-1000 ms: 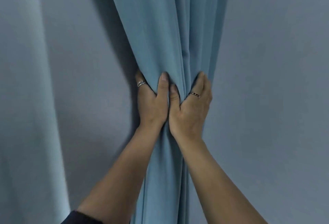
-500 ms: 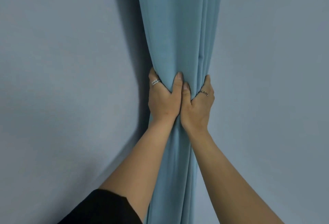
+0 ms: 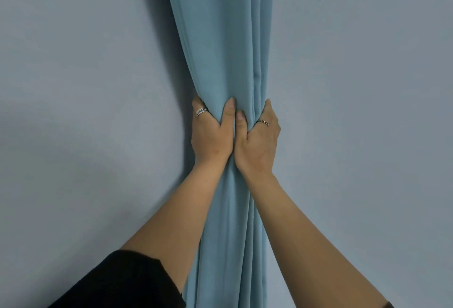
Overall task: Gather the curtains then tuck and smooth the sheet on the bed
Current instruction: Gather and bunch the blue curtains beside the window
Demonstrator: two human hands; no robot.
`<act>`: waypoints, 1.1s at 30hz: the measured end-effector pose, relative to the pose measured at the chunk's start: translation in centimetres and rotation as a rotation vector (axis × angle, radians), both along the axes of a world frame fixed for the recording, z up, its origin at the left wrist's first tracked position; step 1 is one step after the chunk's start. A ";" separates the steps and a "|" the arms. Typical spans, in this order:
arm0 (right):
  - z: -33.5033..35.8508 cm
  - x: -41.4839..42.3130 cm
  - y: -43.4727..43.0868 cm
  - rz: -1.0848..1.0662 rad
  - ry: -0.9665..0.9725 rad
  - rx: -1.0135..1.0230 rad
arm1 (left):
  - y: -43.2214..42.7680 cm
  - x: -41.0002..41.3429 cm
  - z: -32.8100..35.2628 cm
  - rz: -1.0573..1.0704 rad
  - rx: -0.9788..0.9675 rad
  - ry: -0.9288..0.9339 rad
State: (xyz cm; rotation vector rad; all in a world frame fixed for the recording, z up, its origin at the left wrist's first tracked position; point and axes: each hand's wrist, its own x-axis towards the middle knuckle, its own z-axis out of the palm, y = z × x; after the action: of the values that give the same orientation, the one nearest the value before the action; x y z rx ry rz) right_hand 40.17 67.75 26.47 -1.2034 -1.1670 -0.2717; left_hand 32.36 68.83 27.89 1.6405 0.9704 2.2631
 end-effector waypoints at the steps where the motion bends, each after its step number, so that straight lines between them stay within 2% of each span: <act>1: 0.1 0.7 1.0 -0.010 -0.010 -0.001 | 1.0 0.5 0.0 0.013 0.012 0.011; 4: 0.5 2.3 3.9 -0.050 -0.047 0.025 | 2.4 2.1 0.9 0.086 0.015 0.016; 11: 0.0 3.4 9.1 -0.420 -0.192 0.191 | 6.6 3.7 1.4 0.297 0.023 0.052; 15: -0.7 3.9 10.6 -0.584 -0.310 0.299 | 8.0 3.8 1.2 0.340 0.136 0.058; 20: -1.0 3.9 11.2 -0.585 -0.320 0.330 | 9.0 3.8 4.5 0.498 0.511 0.143; 24: -1.1 4.2 11.1 -0.570 -0.325 0.325 | 8.3 3.3 9.5 0.587 0.699 0.024; 27: -1.1 4.1 10.9 -0.544 -0.311 0.312 | 8.2 2.9 10.7 0.678 0.819 -0.014; 30: -1.1 4.2 10.7 -0.486 -0.303 0.315 | 8.4 3.1 10.2 0.771 0.821 0.045; 33: -1.4 3.7 10.0 -0.404 -0.233 0.302 | 7.7 3.2 11.0 0.608 0.639 0.172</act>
State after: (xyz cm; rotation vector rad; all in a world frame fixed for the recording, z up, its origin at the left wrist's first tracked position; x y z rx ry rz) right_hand 43.86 77.73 25.03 -1.1491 -1.0255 -0.8822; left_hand 35.57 76.52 38.87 2.0084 0.9319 3.1300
